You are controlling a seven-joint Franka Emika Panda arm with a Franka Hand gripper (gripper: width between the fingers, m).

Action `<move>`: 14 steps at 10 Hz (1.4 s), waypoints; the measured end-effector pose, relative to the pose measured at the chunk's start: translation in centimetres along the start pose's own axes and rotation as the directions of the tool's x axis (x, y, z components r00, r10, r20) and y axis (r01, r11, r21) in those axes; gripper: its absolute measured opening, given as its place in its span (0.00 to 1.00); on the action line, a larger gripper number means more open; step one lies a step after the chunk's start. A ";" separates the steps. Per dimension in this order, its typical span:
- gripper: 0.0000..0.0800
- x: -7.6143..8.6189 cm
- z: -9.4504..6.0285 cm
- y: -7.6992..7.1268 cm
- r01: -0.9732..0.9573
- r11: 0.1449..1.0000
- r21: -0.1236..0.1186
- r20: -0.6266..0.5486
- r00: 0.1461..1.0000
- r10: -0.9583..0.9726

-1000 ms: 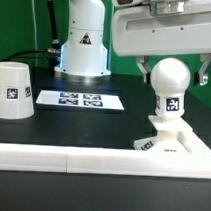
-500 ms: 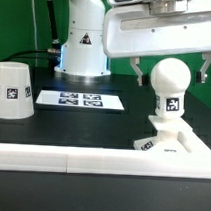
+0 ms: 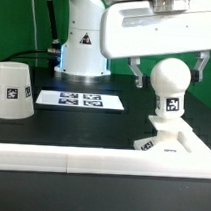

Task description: Assemble lamp

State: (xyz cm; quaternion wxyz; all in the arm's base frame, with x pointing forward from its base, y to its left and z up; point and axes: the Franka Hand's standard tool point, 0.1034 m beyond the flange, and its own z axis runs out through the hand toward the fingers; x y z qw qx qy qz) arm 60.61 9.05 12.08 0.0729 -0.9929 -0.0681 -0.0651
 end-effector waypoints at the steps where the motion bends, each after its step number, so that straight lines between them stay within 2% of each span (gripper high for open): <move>1: 0.87 0.0 0.0 0.0 0.061 0.998 -0.005 0.002 0.998 -0.061; 7: 0.87 0.2 0.0 -0.4 0.352 0.935 -0.046 0.027 0.936 -0.351; 8: 0.87 0.2 0.0 -0.3 0.349 0.936 -0.046 0.027 0.937 -0.348; 9: 0.72 0.2 0.0 -0.2 0.347 0.937 -0.047 0.027 0.938 -0.346; 14: 0.72 0.2 0.0 -0.3 0.289 0.956 -0.048 0.023 0.957 -0.288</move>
Offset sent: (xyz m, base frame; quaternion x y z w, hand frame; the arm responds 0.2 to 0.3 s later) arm 0.0047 0.0171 0.0012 -0.0075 -0.0002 -0.1765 0.9843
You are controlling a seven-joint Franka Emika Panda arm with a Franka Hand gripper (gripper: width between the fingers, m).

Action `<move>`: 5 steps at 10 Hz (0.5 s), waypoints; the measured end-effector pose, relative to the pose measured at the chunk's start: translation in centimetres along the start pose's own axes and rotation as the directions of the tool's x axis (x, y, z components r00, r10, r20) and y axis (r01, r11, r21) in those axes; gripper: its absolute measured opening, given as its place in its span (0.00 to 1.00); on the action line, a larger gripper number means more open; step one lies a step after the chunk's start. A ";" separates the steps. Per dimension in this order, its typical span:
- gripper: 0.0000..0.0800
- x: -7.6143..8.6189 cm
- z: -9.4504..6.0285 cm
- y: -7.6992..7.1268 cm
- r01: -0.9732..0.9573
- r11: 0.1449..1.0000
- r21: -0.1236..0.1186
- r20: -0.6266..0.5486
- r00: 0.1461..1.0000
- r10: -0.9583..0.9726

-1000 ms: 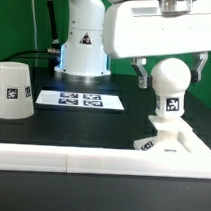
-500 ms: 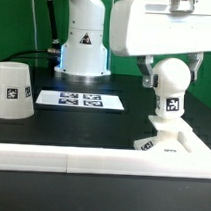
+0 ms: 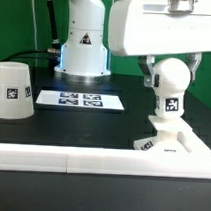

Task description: Assemble lamp

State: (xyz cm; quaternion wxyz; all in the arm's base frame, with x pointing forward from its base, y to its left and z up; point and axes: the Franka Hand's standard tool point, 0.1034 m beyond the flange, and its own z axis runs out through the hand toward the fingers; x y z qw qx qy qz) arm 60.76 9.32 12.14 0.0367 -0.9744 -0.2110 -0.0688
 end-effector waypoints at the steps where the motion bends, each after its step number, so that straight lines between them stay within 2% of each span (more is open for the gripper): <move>1: 0.72 0.1 -0.1 -0.2 -0.147 0.989 -0.002 -0.003 0.989 0.147; 4: 0.72 0.0 -0.1 0.1 -0.420 0.907 -0.006 -0.006 0.908 0.420; 5: 0.72 0.0 -0.1 0.2 -0.519 0.855 -0.007 -0.007 0.855 0.518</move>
Offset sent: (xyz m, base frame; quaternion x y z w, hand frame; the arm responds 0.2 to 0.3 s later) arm -0.0026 0.0008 -0.0040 -0.0033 -0.0132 0.1747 0.9845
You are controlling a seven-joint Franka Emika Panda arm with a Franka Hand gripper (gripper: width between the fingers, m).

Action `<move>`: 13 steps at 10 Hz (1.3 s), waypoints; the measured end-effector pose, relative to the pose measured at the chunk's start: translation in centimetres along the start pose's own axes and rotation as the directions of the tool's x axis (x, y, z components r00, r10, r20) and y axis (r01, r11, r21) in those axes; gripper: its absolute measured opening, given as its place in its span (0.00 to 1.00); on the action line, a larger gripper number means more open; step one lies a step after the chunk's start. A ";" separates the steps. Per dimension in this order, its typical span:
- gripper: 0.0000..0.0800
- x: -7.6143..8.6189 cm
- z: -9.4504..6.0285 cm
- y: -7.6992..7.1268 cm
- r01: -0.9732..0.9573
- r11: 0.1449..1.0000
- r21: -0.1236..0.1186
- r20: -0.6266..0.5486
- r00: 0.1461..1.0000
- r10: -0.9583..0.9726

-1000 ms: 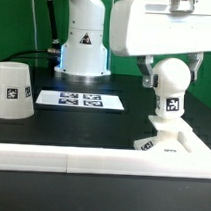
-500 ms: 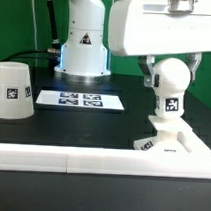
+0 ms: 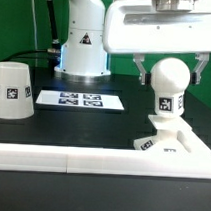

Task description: Assemble lamp

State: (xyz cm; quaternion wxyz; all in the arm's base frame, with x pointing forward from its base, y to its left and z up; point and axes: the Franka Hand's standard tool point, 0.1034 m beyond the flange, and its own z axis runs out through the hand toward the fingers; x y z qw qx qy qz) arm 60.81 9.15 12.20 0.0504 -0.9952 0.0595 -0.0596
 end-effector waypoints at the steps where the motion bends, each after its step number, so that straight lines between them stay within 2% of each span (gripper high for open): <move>1: 0.72 0.0 0.0 0.1 -0.089 0.996 0.000 -0.002 0.996 0.089; 4: 0.72 -0.1 0.1 -0.1 -0.343 0.939 0.001 -0.004 0.939 0.343; 7: 0.72 -0.5 0.2 -0.2 -0.573 0.820 -0.005 0.023 0.820 0.573; 13: 0.72 -0.5 0.3 -0.1 -0.864 0.503 -0.012 0.123 0.498 0.859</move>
Offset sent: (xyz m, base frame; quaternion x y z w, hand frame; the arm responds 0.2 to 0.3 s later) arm -0.0031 0.0078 -0.0062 -0.0103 0.0086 0.2176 0.9760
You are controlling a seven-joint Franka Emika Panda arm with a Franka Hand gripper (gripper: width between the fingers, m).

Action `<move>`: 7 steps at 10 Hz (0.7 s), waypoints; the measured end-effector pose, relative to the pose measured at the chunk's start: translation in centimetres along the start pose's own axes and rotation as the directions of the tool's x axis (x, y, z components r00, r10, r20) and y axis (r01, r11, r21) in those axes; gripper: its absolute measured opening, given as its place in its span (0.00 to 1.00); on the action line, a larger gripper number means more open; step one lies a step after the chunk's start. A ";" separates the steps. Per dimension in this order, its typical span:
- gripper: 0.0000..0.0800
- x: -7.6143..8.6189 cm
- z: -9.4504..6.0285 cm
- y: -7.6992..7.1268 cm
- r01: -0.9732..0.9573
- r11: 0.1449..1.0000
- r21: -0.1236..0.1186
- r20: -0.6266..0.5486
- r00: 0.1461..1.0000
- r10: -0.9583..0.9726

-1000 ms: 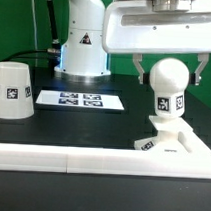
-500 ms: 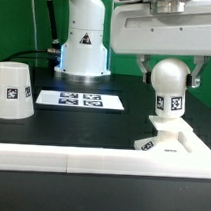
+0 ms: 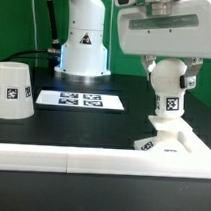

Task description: Assemble lamp

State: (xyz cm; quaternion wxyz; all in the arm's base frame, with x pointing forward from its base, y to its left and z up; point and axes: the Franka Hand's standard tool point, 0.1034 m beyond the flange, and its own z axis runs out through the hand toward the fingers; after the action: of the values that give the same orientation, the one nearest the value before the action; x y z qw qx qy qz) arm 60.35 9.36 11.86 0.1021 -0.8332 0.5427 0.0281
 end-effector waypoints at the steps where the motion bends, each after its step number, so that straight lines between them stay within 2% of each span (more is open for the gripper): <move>1: 0.72 -0.1 0.0 0.0 -0.076 0.997 0.004 0.010 0.997 0.076; 5: 0.72 -0.7 0.3 -0.3 -0.325 0.946 0.004 0.019 0.946 0.324; 7: 0.85 -0.7 0.3 -0.2 -0.264 0.965 -0.005 0.009 0.965 0.264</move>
Offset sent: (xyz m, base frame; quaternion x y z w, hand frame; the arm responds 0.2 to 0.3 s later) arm 0.0033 0.0046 -0.0034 -0.0107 0.0068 0.1213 0.9925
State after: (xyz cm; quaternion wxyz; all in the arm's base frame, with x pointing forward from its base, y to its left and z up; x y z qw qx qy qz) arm 60.24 10.16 11.68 0.0986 -0.7537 0.6482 0.0465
